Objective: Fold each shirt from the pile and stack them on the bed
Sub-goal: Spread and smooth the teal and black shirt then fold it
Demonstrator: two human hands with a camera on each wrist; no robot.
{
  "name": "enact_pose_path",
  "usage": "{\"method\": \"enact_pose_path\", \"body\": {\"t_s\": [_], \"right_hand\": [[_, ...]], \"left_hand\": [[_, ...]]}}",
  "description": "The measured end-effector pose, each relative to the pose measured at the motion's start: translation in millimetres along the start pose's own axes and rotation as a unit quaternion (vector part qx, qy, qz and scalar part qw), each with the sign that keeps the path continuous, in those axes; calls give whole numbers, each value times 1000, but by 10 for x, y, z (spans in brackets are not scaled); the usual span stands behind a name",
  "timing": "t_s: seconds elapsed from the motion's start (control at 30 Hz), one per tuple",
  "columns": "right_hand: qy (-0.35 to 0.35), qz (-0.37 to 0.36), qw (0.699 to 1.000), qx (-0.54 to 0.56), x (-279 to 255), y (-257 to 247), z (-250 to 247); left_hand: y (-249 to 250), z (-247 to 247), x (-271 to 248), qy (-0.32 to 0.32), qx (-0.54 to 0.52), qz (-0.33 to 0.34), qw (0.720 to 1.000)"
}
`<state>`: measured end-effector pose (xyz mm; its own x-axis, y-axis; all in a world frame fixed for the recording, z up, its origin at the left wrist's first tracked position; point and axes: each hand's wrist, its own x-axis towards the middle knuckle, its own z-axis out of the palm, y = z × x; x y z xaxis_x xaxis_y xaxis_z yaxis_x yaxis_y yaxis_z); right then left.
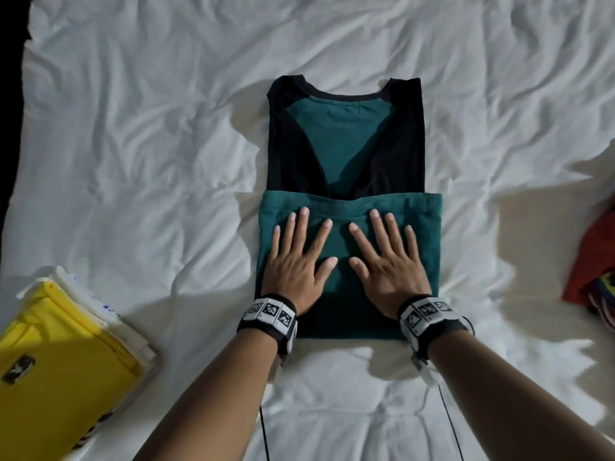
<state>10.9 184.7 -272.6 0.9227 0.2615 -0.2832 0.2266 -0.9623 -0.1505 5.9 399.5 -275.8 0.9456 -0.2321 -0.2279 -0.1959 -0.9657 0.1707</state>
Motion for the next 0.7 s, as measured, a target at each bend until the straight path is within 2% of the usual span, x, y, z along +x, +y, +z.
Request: {"method": "enact_pose_path", "body": {"t_s": [0.07,0.17,0.23,0.3,0.37,0.43,0.5,0.6,0.7], "right_hand": [[4,54,998,8,-45,270,-13],[-28,122,992,16,-117,677,-71],[-26,151,988,19,-154,689,-138],[19,158,987,37,-195,391,-227],[52,88,993,61,-280,-73,-200],[13,11,997,77,-401,-451,-47],[-25,-6,997,70,-509,-529,118],[-39,-2,999,31,-653,-244,225],[-39,46,998,33,-793,146,222]], "left_hand": [[-178,-17,-27,14,13,-60,998],[-517,-21,-93,14,-5,-168,986],[-570,-63,-144,26,-12,-209,978],[-339,-124,-188,56,-14,-191,980],[31,-61,-296,66,-15,-83,994],[278,109,-441,35,-1,5,999],[274,232,-533,13,20,0,1000],[114,206,-638,-9,26,-27,999],[-58,159,-746,-7,32,-68,997]]}}
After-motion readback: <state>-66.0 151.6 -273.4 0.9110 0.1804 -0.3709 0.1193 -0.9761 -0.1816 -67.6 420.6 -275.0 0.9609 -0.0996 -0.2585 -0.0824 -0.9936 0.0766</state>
